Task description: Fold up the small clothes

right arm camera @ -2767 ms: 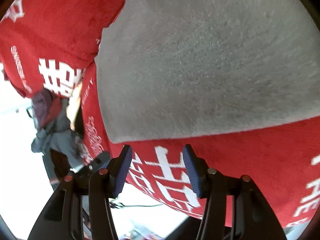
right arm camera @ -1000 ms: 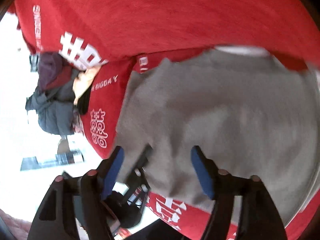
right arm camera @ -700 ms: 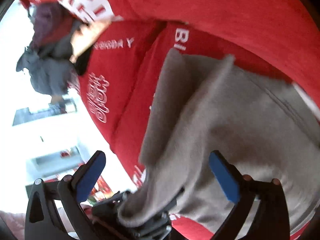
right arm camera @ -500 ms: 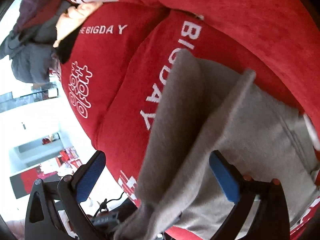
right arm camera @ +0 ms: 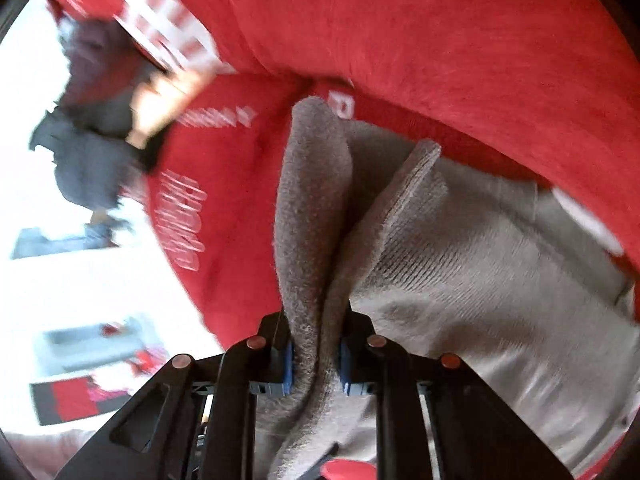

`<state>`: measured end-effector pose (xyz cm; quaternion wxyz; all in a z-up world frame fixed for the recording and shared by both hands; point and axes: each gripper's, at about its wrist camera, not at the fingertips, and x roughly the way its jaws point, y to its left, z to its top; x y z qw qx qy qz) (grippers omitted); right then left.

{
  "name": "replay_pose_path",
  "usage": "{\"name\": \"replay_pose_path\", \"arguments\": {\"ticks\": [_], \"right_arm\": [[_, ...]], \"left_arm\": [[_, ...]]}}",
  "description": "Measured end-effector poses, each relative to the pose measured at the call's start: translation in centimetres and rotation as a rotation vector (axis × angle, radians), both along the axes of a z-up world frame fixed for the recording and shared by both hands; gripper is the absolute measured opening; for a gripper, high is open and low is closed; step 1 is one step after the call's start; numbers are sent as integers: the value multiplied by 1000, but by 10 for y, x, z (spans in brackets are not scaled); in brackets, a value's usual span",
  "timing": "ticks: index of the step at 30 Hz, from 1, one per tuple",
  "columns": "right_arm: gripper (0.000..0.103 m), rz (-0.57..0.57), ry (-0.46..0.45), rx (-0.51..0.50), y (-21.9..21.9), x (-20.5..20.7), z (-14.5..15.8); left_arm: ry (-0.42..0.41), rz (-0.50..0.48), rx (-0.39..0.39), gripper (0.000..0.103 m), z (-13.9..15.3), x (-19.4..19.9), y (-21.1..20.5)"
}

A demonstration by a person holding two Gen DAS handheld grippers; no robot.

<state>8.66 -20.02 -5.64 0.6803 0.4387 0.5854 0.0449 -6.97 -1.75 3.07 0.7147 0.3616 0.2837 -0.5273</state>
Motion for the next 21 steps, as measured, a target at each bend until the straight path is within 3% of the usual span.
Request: {"name": "replay_pose_path", "arguments": {"ticks": [6,11,15,21], "right_arm": [[18,-224,-212,60,-41,-106,50],[18,-406,-310,51,-81,-207,69],[18,-545,-302,26,-105,-276,55],[18,-719,-156,17,-132,-357,-18]], "left_arm": [[-2,-167,-62,11,35,-58,-23],[-9,-312,-63,11,33,-115,-53],[10,-379,-12,11,8,-151,-80],[9,-465,111,11,-48,-196,-99]]}}
